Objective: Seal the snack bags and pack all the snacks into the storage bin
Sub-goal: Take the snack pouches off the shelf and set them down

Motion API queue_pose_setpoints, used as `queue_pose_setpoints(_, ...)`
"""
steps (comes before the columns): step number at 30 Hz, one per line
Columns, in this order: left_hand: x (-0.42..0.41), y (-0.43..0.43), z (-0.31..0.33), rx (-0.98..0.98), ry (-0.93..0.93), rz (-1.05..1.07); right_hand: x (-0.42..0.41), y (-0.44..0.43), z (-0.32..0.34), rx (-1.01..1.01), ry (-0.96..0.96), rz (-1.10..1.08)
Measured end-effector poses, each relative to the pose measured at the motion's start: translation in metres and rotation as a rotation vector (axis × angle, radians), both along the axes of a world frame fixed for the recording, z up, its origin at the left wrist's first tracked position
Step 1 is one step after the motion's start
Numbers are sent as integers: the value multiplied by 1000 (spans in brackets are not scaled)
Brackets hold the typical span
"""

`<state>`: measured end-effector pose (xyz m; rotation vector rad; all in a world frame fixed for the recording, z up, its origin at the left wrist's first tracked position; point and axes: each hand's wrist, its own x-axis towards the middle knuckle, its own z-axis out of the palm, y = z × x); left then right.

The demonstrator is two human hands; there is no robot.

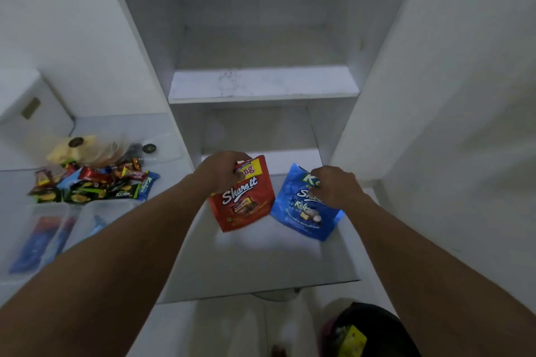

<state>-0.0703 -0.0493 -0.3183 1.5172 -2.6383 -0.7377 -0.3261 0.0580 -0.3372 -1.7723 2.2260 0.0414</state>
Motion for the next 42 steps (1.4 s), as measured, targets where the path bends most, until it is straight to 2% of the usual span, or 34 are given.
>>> queue_pose_setpoints(11, -32, 64, 102, -172, 120, -310, 5, 127, 100, -176, -81, -278)
queue_pose_setpoints(16, -55, 118, 115, -176, 173, -465, 19, 208, 123, -195, -71, -409)
queue_pose_setpoints(20, -78, 163, 106, -151, 216, -574, 24, 270, 114, -208, -99, -573)
queue_pose_setpoints(30, -164, 267, 17, -47, 228, -730, -12, 398, 38, -163, -139, -792)
queue_pose_setpoints(37, -213, 329, -106, -50, 156, -707, -59, 454, -80, -110, -184, -839)
queue_pose_setpoints(42, -242, 352, -213, -12, 119, -626, -94, 470, -190, -37, -213, -846)
